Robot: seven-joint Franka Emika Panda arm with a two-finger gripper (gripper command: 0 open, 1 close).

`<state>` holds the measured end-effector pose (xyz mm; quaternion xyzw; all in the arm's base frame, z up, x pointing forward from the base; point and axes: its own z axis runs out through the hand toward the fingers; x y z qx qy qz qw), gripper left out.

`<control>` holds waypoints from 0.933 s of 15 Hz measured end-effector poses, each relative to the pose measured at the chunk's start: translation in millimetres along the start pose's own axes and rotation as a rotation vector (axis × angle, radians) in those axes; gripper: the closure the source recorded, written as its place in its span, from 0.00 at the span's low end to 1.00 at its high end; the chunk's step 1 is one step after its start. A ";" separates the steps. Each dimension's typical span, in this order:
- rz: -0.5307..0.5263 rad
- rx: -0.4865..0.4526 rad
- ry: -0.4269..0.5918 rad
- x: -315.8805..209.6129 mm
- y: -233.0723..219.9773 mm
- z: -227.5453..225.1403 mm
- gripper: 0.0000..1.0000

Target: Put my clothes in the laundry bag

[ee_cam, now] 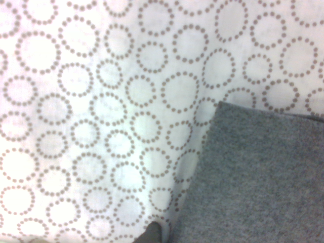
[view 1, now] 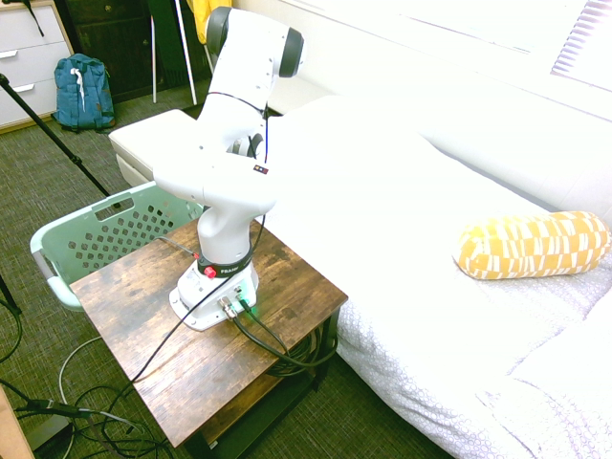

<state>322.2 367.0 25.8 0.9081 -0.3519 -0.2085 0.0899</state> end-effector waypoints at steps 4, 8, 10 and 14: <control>0.003 -0.011 -0.001 2.8 1.5 1.7 1.00; -0.006 -0.022 0.006 -0.7 2.4 7.4 1.00; -0.007 -0.022 0.006 -1.1 2.0 7.2 1.00; -0.021 -0.001 0.027 -12.8 -1.0 4.4 1.00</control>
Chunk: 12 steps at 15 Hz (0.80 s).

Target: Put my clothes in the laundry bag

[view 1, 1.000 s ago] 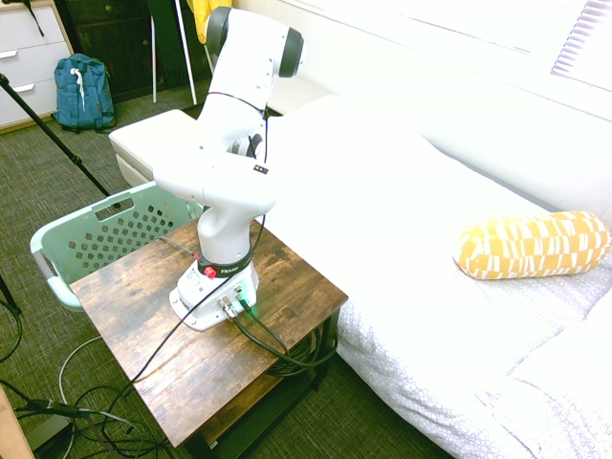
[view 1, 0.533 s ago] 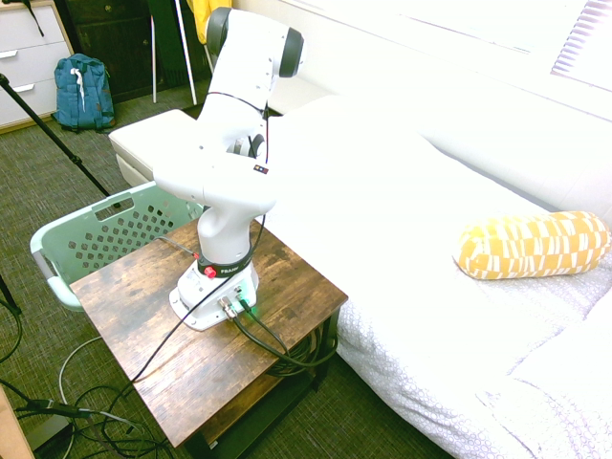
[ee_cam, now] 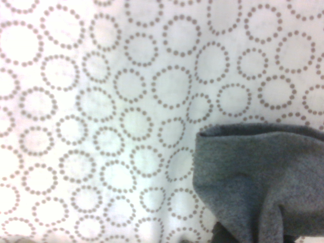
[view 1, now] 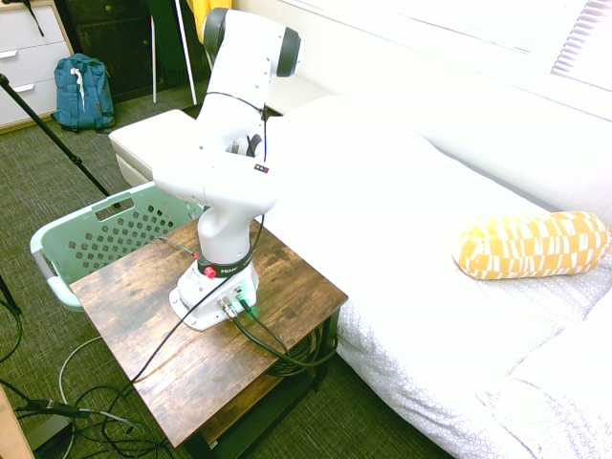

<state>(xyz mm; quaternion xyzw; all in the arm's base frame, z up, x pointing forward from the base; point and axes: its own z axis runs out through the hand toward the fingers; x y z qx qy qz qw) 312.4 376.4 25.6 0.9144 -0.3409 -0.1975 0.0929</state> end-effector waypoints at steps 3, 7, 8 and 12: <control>-0.018 0.043 0.045 -21.6 4.9 -2.3 1.00; -0.043 0.153 0.140 -56.5 20.5 -21.8 1.00; -0.053 0.181 0.168 -72.8 27.4 -31.1 1.00; -0.165 0.171 0.243 -164.2 85.3 -27.7 1.00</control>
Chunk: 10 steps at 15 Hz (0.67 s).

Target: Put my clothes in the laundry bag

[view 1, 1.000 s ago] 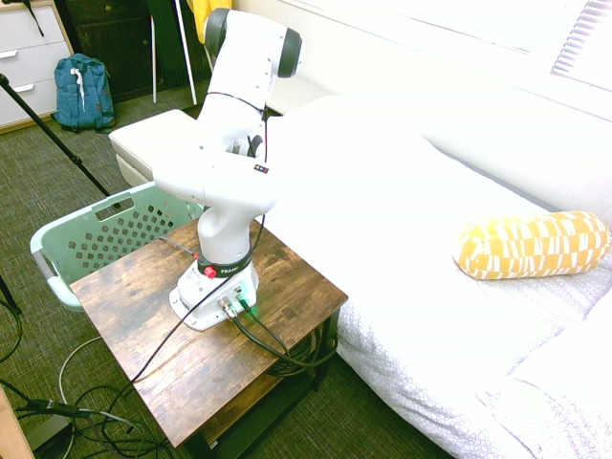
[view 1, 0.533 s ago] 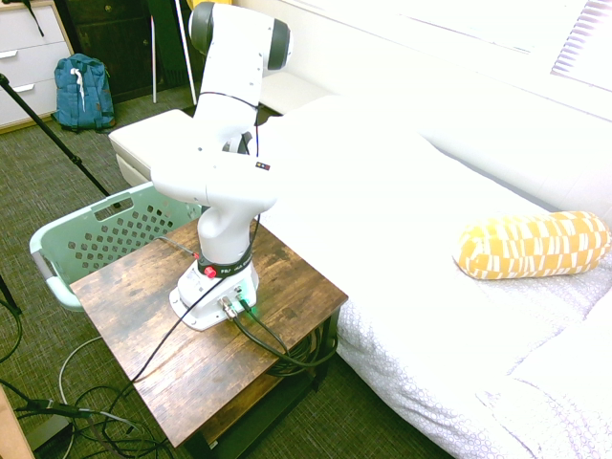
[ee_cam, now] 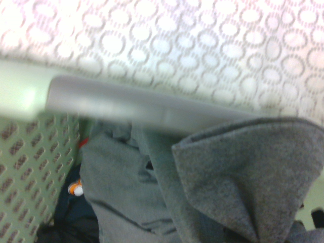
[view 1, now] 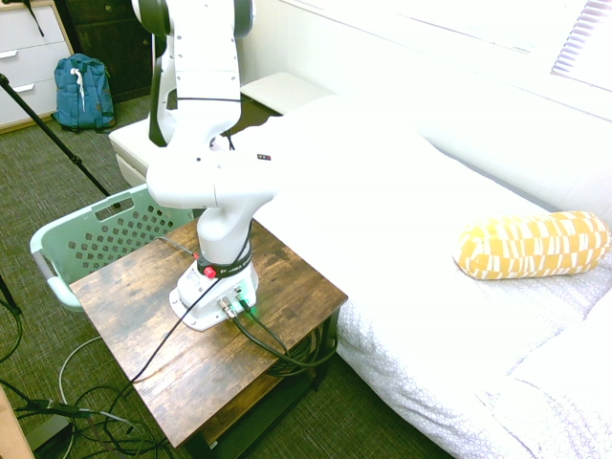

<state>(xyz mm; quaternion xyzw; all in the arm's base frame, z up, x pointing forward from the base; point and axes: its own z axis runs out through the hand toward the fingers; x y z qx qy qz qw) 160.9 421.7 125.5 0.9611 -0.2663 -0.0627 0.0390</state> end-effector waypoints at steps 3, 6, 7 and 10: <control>-0.069 -0.042 0.041 -39.7 27.6 12.2 0.00; -0.116 -0.085 0.074 -44.9 35.7 18.6 0.00; -0.120 -0.090 0.078 -44.5 36.4 19.3 0.00; -0.119 -0.101 0.084 -40.4 36.7 20.6 0.00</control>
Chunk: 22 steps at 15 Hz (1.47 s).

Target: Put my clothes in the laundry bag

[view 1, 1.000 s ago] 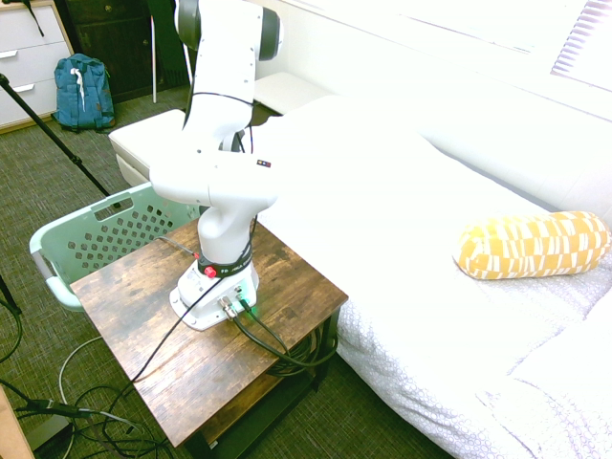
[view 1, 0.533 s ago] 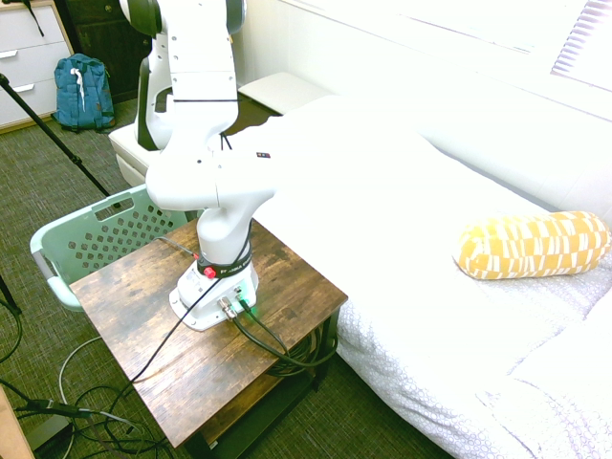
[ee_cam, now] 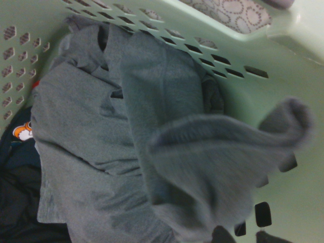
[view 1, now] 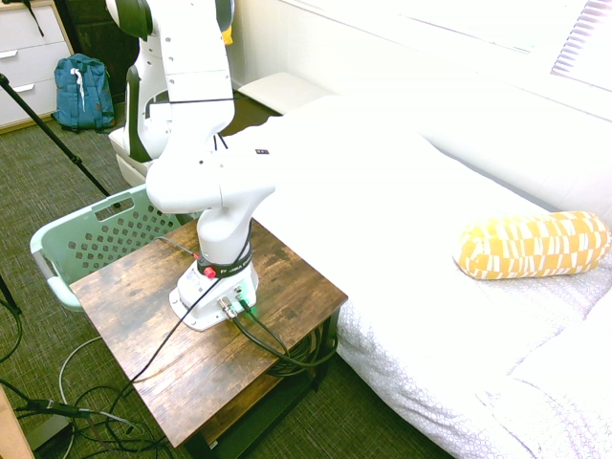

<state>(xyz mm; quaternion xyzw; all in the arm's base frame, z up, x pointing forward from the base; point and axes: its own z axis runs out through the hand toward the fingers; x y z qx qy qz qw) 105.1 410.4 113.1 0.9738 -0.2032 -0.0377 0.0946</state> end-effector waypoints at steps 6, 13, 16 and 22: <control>-0.007 -0.013 0.046 61.0 -9.3 -33.0 0.00; 0.164 0.049 0.004 315.6 86.9 -114.3 0.00; 0.287 0.050 -0.033 392.5 158.6 -104.9 0.00; 0.436 0.121 -0.007 465.1 270.1 -137.8 0.00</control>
